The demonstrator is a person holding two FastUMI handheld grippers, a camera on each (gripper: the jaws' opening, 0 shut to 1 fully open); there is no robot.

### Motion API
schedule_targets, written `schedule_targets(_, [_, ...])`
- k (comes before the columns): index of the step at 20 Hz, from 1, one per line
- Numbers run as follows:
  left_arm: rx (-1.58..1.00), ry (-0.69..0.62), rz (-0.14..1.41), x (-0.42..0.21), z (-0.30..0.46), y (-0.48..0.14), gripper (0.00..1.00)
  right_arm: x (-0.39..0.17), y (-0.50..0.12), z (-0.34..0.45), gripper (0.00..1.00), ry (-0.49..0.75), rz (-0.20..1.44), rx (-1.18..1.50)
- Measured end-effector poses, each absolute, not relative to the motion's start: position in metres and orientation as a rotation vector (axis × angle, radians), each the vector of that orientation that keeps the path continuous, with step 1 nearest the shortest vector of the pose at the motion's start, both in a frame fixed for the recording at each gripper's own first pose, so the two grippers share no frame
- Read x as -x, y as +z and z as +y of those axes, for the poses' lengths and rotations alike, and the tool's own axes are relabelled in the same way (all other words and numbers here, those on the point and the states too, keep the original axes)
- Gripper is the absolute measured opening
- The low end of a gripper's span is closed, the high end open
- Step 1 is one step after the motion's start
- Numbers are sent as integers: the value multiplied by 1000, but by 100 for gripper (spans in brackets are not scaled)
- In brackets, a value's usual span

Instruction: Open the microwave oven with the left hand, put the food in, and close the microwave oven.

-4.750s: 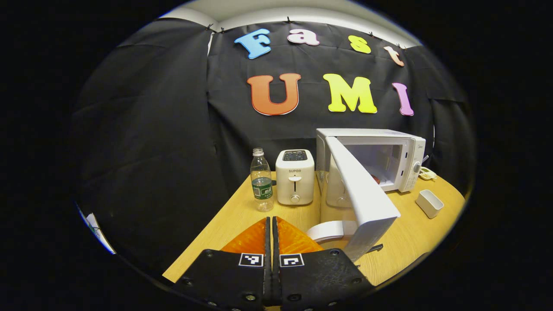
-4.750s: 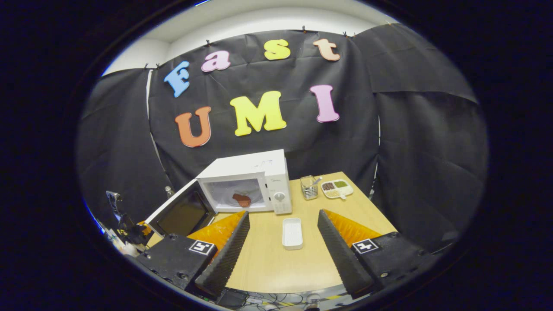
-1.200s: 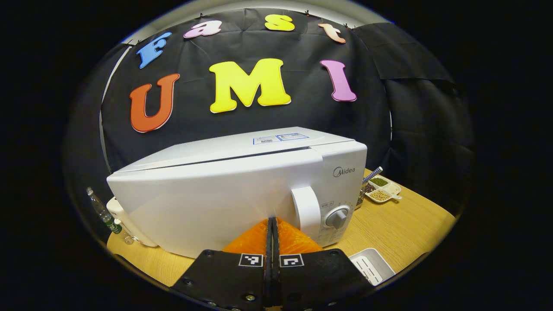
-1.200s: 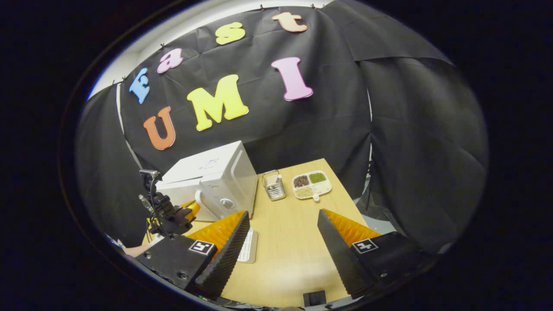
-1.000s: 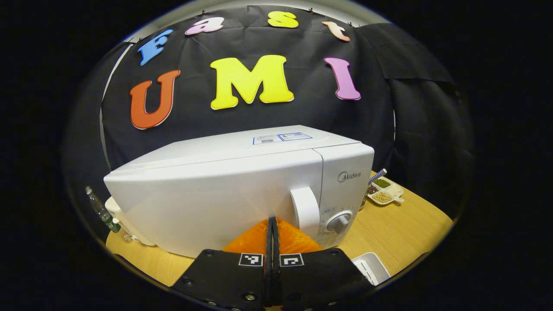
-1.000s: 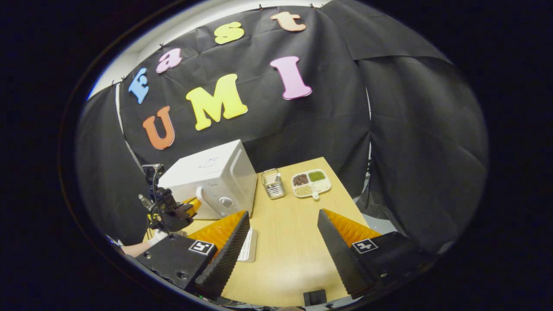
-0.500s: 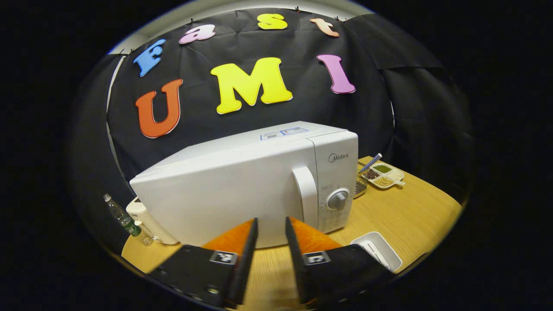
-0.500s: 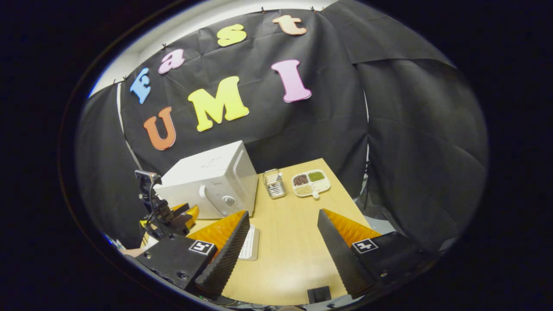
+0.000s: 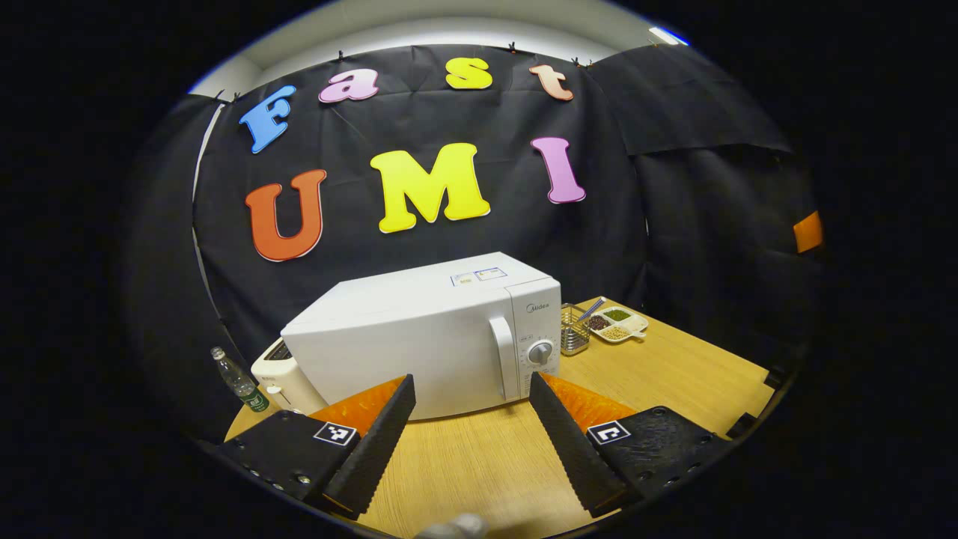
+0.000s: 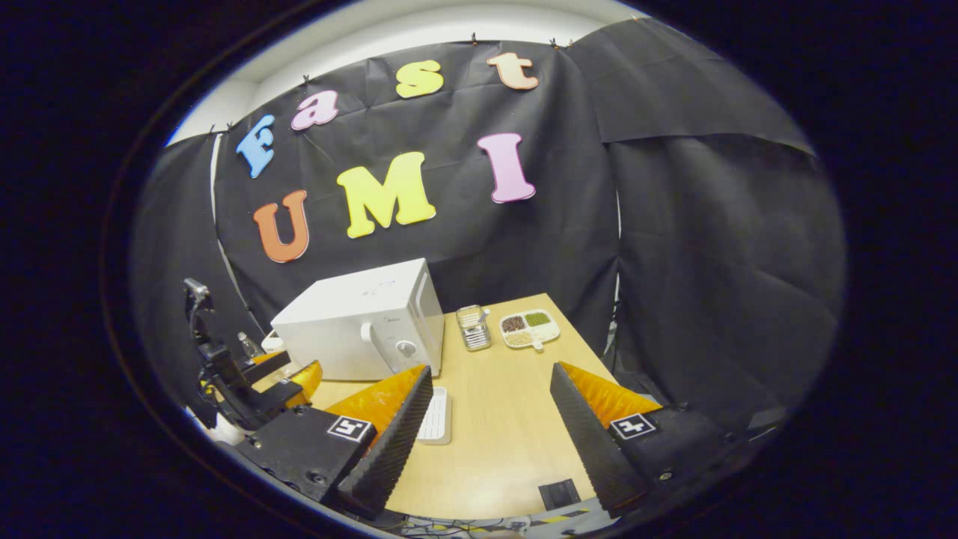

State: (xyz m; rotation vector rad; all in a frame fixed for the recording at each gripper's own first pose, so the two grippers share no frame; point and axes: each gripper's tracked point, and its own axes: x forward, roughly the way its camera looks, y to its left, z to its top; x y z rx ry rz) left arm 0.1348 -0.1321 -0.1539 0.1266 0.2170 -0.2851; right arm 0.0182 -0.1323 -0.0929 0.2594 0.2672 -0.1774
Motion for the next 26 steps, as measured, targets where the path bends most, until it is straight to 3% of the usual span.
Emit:
schedule_targets(1, [-114, -295, 202, -122, -124, -141, 96, -9, -87, -125, 100, -185, 251, -251])
schedule_targets(2, [-103, -301, 189, -110, -116, -129, 96, -1, -81, -118, 90, -193, 238, -240])
schedule_targets(3, [-90, -305, 178, -97, -106, -116, 96, 5, -74, -112, 100, -202, 221, -228])
schedule_targets(5, [-72, -316, 159, -75, -90, -93, 96, 18, -59, -97, 100, -211, 191, -200])
schedule_targets(6, [-68, -316, 156, -64, -81, -84, 96, 23, -47, -87, 90, -207, 166, -190])
schedule_targets(7, [-60, -299, 148, -54, -68, -73, 96, 26, -37, -76, 100, -195, 147, -181])
schedule_targets(8, [-51, -283, 135, -46, -56, -62, 96, 27, -27, -66, 91, -180, 129, -167])
schedule_targets(10, [-29, -244, 120, -30, -34, -44, 96, 28, -9, -48, 90, -149, 91, -132])
schedule_targets(11, [-16, -221, 107, -24, -24, -34, 96, 27, 0, -40, 90, -134, 73, -112])
schedule_targets(12, [-5, -189, 94, -19, -13, -24, 96, 25, 11, -32, 100, -116, 45, -98])
schedule_targets(13, [5, -155, 84, -14, -2, -17, 96, 17, 24, -26, 90, -100, 31, -88])
schedule_targets(15, [26, -111, 64, -5, 10, -3, 96, 15, 29, -13, 90, -68, 28, -74])
schedule_targets(16, [39, -107, 51, -1, 11, 5, 96, 13, 33, -7, 100, -54, 14, -69])
schedule_targets(17, [44, -105, 40, 2, 11, 10, 95, 12, 35, -6, 100, -51, 9, -68])
schedule_targets(18, [42, -100, 32, 2, 12, 16, 95, 12, 36, -5, 91, -49, 7, -71])
schedule_targets(22, [26, -102, 10, 8, 11, 30, 95, 11, 42, -6, 90, -49, -14, -90])
schedule_targets(23, [27, -105, 13, 8, 8, 30, 95, 11, 43, -7, 100, -49, -20, -90])
schedule_targets(24, [27, -105, 15, 8, 6, 30, 95, 11, 44, -9, 100, -50, -21, -91])
schedule_targets(25, [25, -107, 14, 8, 5, 32, 95, 11, 44, -9, 91, -45, -23, -93])
schedule_targets(26, [22, -104, 13, 9, 4, 33, 87, 9, 44, -11, 100, -44, -22, -94])
